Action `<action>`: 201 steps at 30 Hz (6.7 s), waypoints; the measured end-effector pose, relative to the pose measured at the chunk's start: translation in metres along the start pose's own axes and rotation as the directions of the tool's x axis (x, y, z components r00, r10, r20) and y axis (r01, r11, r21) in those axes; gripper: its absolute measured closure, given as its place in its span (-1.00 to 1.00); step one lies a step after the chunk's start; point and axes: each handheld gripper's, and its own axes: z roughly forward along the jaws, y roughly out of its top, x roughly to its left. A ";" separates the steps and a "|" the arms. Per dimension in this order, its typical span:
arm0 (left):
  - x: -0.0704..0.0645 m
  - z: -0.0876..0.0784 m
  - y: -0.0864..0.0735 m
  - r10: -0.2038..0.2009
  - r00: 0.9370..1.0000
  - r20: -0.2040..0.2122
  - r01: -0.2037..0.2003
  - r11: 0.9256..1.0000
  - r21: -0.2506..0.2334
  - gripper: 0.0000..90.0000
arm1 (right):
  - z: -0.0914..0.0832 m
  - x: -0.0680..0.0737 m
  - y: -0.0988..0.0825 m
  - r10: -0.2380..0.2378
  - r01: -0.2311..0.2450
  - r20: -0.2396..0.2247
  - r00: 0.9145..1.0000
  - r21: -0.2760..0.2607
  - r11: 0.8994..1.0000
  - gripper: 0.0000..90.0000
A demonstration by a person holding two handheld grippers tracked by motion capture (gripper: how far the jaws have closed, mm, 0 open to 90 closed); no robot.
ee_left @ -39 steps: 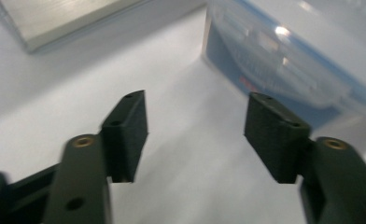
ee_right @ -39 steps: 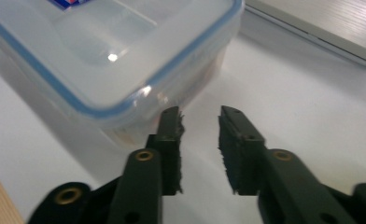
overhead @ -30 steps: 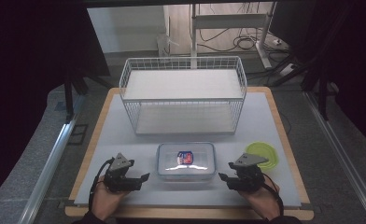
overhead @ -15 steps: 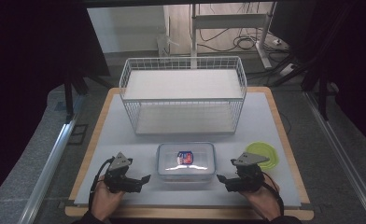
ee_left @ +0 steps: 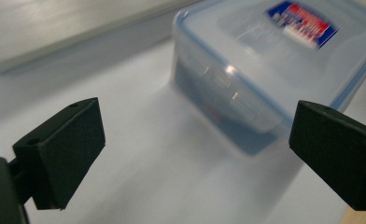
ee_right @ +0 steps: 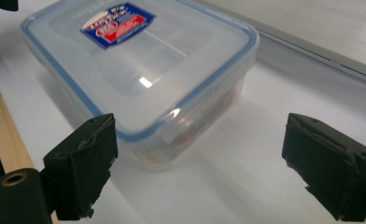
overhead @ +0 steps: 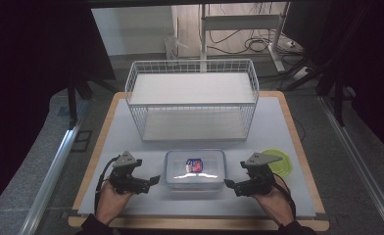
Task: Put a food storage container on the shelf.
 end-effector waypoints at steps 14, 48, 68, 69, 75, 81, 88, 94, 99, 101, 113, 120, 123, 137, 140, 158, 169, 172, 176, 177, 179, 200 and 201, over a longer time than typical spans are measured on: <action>0.000 0.044 0.018 -0.047 0.986 0.157 0.033 0.995 0.090 -1.00 | 0.030 0.002 0.023 0.034 -0.027 -0.069 0.997 0.103 0.994 -1.00; -0.019 0.024 -0.004 -0.147 0.956 0.254 0.138 0.989 0.054 -0.32 | 0.013 -0.002 0.006 0.245 -0.231 -0.229 0.942 0.086 0.969 -0.07; -0.013 0.015 -0.007 -0.201 0.937 0.286 0.211 0.978 -0.002 0.07 | 0.004 0.000 -0.001 0.326 -0.326 -0.237 0.915 0.041 0.945 0.18; -0.014 0.015 -0.007 -0.205 0.937 0.285 0.215 0.977 -0.004 0.07 | 0.003 0.000 -0.001 0.323 -0.323 -0.230 0.918 0.038 0.946 0.18; -0.014 0.011 0.000 -0.200 0.937 0.286 0.216 0.976 -0.027 0.08 | -0.001 0.000 0.004 0.321 -0.330 -0.226 0.920 -0.002 0.944 0.18; -0.012 0.003 0.013 -0.173 0.944 0.280 0.194 0.980 -0.049 0.08 | -0.007 0.000 0.016 0.293 -0.307 -0.224 0.930 -0.032 0.951 0.18; -0.009 -0.003 0.030 -0.156 0.950 0.271 0.181 0.981 -0.069 0.09 | -0.011 -0.003 0.032 0.274 -0.294 -0.220 0.936 -0.062 0.954 0.17; -0.007 -0.011 0.048 -0.140 0.955 0.260 0.168 0.982 -0.089 0.09 | -0.016 -0.008 0.049 0.254 -0.279 -0.222 0.941 -0.091 0.956 0.18; -0.003 -0.015 0.062 -0.143 0.957 0.254 0.172 0.981 -0.094 0.09 | -0.018 -0.013 0.064 0.251 -0.279 -0.230 0.940 -0.102 0.955 0.17; -0.001 -0.017 0.068 -0.142 0.958 0.251 0.171 0.980 -0.099 0.09 | -0.019 -0.016 0.070 0.251 -0.281 -0.232 0.940 -0.105 0.954 0.17; 0.011 -0.031 0.107 -0.125 0.963 0.238 0.160 0.978 -0.134 0.09 | -0.025 -0.028 0.112 0.226 -0.263 -0.235 0.945 -0.142 0.954 0.17; 0.018 -0.037 0.127 -0.121 0.964 0.236 0.158 0.976 -0.147 0.09 | -0.027 -0.036 0.133 0.232 -0.278 -0.252 0.939 -0.163 0.947 0.18; 0.022 -0.039 0.137 -0.116 0.965 0.235 0.153 0.977 -0.149 0.09 | -0.028 -0.039 0.141 0.229 -0.277 -0.252 0.940 -0.173 0.945 0.18; 0.042 -0.046 0.170 -0.130 0.958 0.256 0.178 0.968 -0.175 0.11 | -0.029 -0.054 0.182 0.232 -0.286 -0.262 0.937 -0.194 0.938 0.19; 0.046 -0.047 0.178 -0.132 0.958 0.254 0.180 0.968 -0.176 0.11 | -0.029 -0.057 0.190 0.234 -0.290 -0.261 0.936 -0.198 0.937 0.18; 0.075 -0.030 0.224 -0.158 0.951 0.266 0.208 0.963 -0.173 0.10 | -0.023 -0.088 0.232 0.264 -0.316 -0.238 0.935 -0.213 0.925 0.18; 0.085 -0.023 0.236 -0.186 0.949 0.253 0.238 0.952 -0.192 0.09 | -0.011 -0.104 0.235 0.319 -0.379 -0.267 0.909 -0.217 0.899 0.18; 0.088 -0.020 0.236 -0.194 0.947 0.254 0.246 0.950 -0.191 0.09 | -0.008 -0.106 0.236 0.326 -0.384 -0.262 0.908 -0.213 0.898 0.18; 0.090 -0.017 0.234 -0.199 0.946 0.256 0.250 0.950 -0.188 0.08 | -0.006 -0.108 0.236 0.334 -0.389 -0.253 0.908 -0.210 0.897 0.17; 0.090 -0.016 0.234 -0.200 0.945 0.259 0.253 0.948 -0.191 0.08 | -0.006 -0.108 0.236 0.340 -0.395 -0.256 0.905 -0.208 0.895 0.17; 0.090 -0.016 0.234 -0.198 0.945 0.260 0.252 0.948 -0.193 0.08 | -0.006 -0.108 0.237 0.343 -0.398 -0.255 0.904 -0.208 0.893 0.17; 0.087 -0.011 0.234 -0.166 0.969 0.184 0.202 0.960 -0.195 -0.08 | 0.001 -0.108 0.238 0.337 -0.376 -0.191 0.922 -0.235 0.896 0.12; 0.086 -0.010 0.234 -0.169 0.969 0.182 0.203 0.961 -0.190 -0.12 | 0.002 -0.107 0.239 0.324 -0.360 -0.178 0.929 -0.233 0.903 0.12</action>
